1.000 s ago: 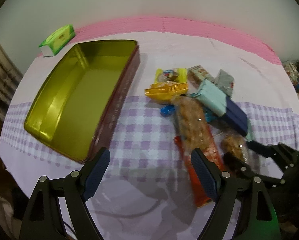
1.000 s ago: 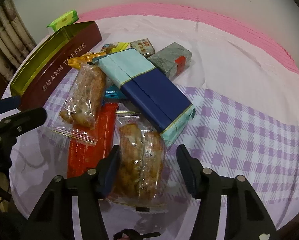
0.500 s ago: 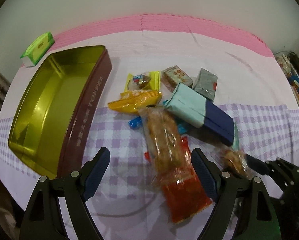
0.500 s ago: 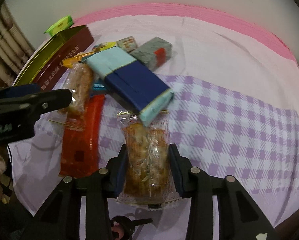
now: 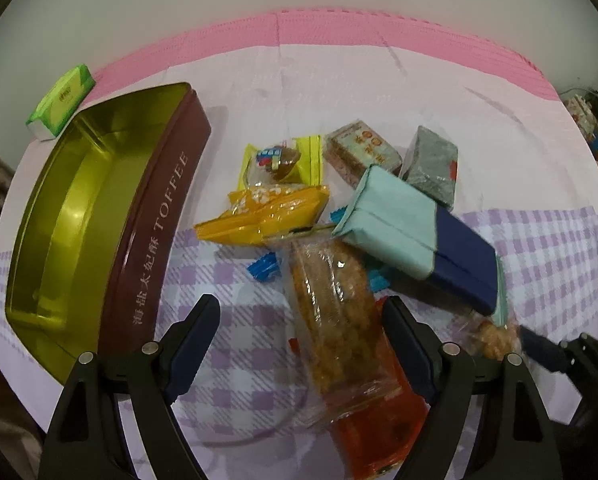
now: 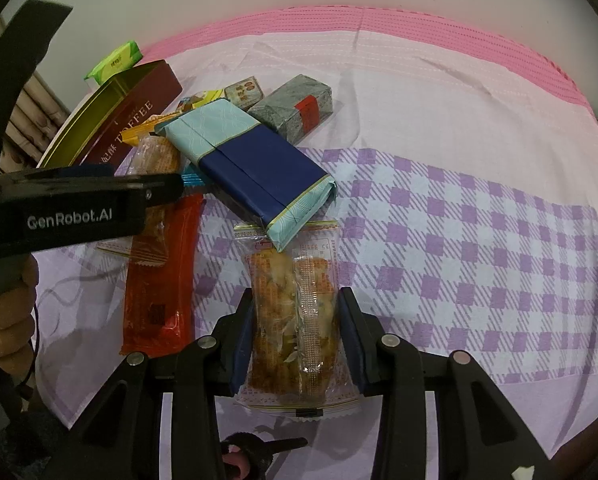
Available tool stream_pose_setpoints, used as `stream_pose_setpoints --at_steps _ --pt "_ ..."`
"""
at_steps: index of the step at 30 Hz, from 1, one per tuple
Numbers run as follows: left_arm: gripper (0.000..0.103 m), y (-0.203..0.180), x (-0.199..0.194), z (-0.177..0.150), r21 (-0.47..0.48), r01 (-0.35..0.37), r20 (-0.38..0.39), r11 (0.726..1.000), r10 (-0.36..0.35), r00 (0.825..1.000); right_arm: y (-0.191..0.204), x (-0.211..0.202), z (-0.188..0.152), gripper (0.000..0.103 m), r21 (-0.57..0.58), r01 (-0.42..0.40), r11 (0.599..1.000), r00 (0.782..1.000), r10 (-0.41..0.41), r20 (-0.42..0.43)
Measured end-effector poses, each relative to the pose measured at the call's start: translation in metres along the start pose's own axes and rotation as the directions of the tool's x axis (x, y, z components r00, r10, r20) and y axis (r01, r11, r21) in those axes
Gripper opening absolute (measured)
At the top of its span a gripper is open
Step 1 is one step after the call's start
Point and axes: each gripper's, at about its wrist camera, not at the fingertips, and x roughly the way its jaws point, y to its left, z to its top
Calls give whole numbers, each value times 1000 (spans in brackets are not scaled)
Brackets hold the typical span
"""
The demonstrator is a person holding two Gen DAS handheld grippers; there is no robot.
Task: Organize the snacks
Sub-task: 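Grasp a clear bag of peanut brittle with the left tool, then carry the brittle bag into the tin and open the left tool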
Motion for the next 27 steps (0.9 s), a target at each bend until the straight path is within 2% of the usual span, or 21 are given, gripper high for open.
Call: stream_pose_setpoints --at_steps 6,8,10,19,27 --pt "63 10 3 -7 26 51 1 998 -51 999 1 0 0 38 2 -4 1000 1000 4 -3" --pt "52 13 5 -9 31 56 -5 998 -56 998 1 0 1 38 2 -6 1000 1000 6 -4" --pt "46 16 6 -13 31 68 -10 997 -68 998 1 1 1 38 2 -8 1000 1000 8 -4" --pt "37 26 4 -21 51 74 6 996 -74 997 0 0 1 38 4 -10 1000 1000 10 -9" --pt "36 24 -10 -31 69 86 -1 994 -86 996 2 0 1 38 -6 7 1000 1000 -8 -16"
